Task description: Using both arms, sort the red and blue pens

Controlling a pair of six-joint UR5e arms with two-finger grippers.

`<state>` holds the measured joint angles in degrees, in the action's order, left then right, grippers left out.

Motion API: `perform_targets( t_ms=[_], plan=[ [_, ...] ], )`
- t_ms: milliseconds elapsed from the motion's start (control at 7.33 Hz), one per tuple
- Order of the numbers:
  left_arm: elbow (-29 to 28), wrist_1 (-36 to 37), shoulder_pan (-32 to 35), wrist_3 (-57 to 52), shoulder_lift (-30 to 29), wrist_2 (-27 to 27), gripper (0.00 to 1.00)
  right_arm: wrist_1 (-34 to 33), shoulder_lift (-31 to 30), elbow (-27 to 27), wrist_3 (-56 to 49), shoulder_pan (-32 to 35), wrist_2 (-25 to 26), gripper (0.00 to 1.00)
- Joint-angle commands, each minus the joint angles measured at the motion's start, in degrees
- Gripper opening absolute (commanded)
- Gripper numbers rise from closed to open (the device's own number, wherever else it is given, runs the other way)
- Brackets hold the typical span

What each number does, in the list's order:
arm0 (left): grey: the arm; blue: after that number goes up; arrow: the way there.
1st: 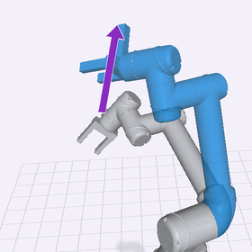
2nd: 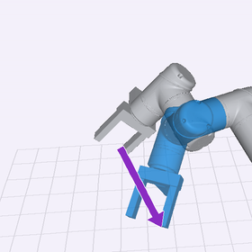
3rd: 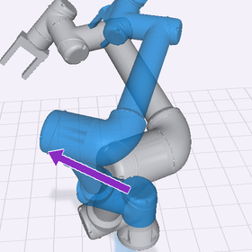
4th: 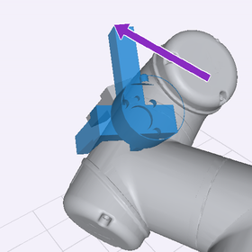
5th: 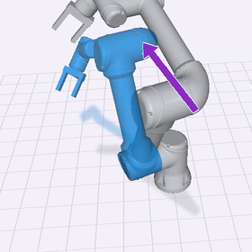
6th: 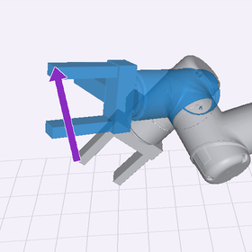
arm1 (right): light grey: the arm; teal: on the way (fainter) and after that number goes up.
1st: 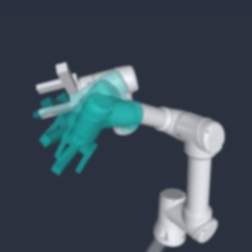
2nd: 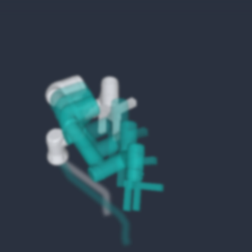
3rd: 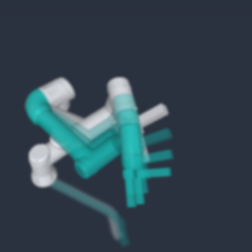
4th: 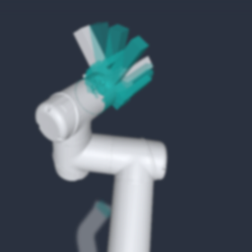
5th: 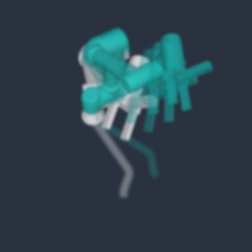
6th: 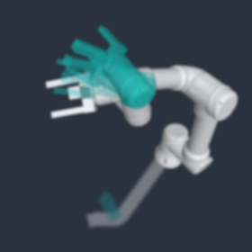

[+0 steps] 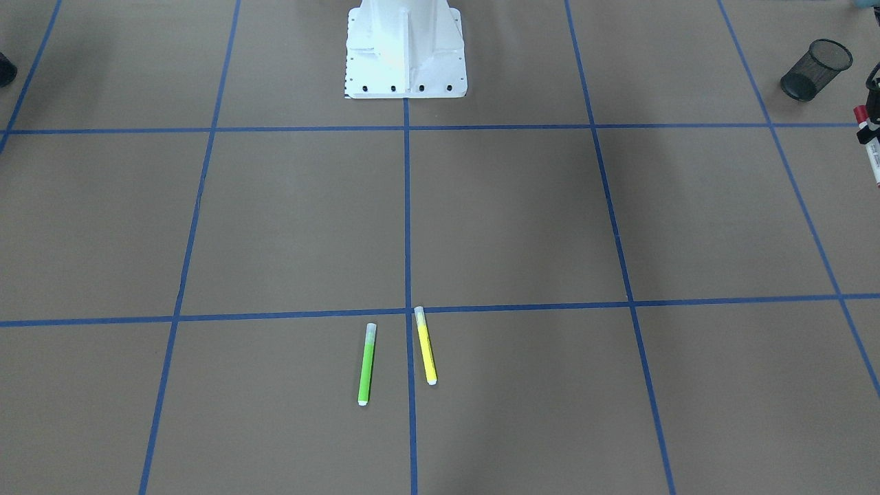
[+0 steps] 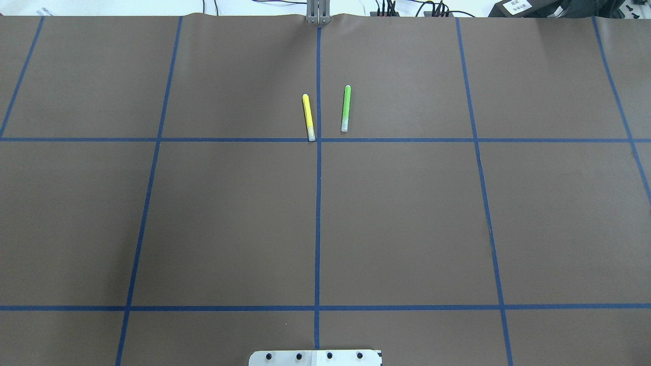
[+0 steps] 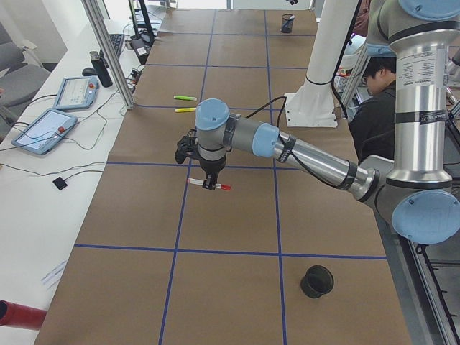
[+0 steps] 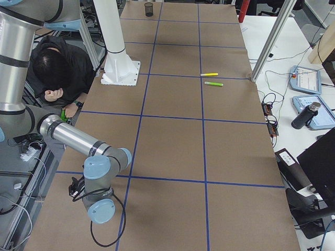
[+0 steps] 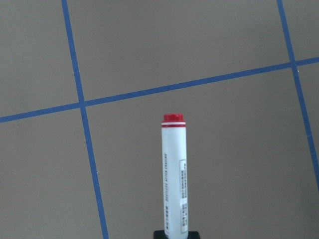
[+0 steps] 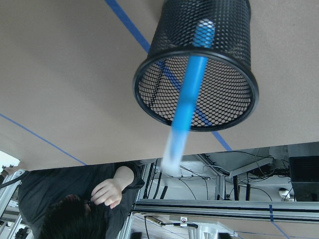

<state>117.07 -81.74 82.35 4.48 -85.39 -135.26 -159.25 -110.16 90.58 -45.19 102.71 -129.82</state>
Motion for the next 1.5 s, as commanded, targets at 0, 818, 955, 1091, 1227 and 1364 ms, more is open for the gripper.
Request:
perform_targets(
  t_ms=[0, 818, 955, 1091, 1227, 1364],
  plan=[
    [-0.09, 0.09, 0.0, -0.09, 0.14, -0.09, 0.0, 0.43, 4.31, -0.14, 0.19, 0.03, 0.09, 1.0],
    [-4.02, 0.35, 1.4, -0.7, 12.69, 5.53, 0.0, 32.72, 15.04, 0.56, 32.2, 0.03, 0.0, 1.0],
    [-5.96, 0.09, 3.58, -1.05, 15.58, 5.54, 0.0, 37.38, 17.76, 0.65, 36.01, -0.49, -0.34, 1.0],
    [-7.81, -0.17, 5.95, -6.71, 19.7, 5.27, 0.0, 39.95, 19.27, 3.17, 39.26, -1.63, -0.87, 1.0],
    [-10.96, 0.43, 10.24, -9.73, 20.87, 5.1, 0.0, 42.94, 20.85, 4.76, 44.17, -4.42, -1.05, 1.0],
    [-14.12, 0.61, 13.15, -9.84, 22.18, 4.83, 0.0, 45.84, 21.39, 6.0, 48.57, -6.37, -2.79, 1.0]
  ],
)
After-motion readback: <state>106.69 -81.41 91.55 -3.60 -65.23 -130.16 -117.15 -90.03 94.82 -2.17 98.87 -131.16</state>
